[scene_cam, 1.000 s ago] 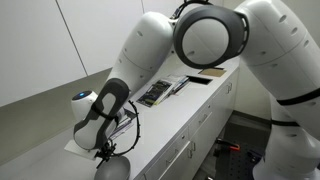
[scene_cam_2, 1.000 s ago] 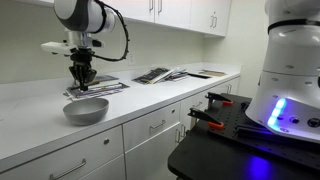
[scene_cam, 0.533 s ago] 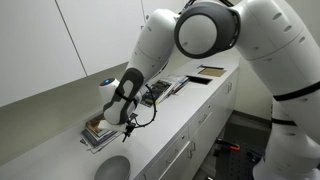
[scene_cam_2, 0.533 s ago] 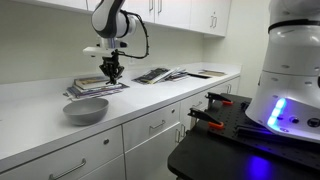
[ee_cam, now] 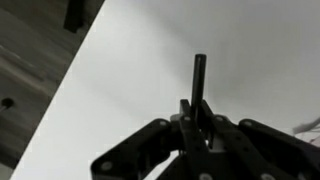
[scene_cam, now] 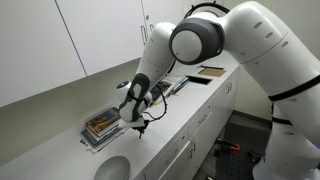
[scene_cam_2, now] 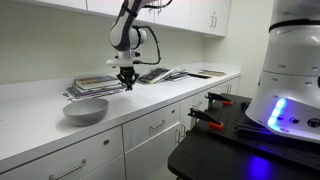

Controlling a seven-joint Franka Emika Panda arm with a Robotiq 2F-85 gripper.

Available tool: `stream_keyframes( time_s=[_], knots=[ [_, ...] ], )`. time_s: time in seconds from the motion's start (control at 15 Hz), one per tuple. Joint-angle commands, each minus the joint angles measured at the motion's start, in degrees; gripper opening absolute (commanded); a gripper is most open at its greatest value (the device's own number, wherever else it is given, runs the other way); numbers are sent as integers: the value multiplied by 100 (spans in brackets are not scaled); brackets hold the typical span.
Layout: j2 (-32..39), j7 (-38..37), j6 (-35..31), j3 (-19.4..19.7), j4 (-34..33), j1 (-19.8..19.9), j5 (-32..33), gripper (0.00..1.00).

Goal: Put the pen on the counter

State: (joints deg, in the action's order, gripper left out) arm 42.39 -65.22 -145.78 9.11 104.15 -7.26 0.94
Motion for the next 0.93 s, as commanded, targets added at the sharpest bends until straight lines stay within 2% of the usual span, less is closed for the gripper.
stream_keyframes(
  time_s=[0.0, 0.07, 0.13, 0.27, 0.47, 0.73, 0.87],
  knots=[
    [64, 918, -126, 4, 72, 48, 76, 3],
    [90, 1155, -121, 30, 84, 35, 87, 3],
    [99, 1319, -145, 71, 109, 1, 88, 37],
    [77, 1599, -189, 96, 190, -42, 57, 43],
    [-96, 2013, -132, 7, 367, -43, -58, 67],
    [-693, 1930, 205, 130, 710, -354, 12, 95],
    [-1147, 2183, 315, 81, 947, -420, 168, 100]
  ],
)
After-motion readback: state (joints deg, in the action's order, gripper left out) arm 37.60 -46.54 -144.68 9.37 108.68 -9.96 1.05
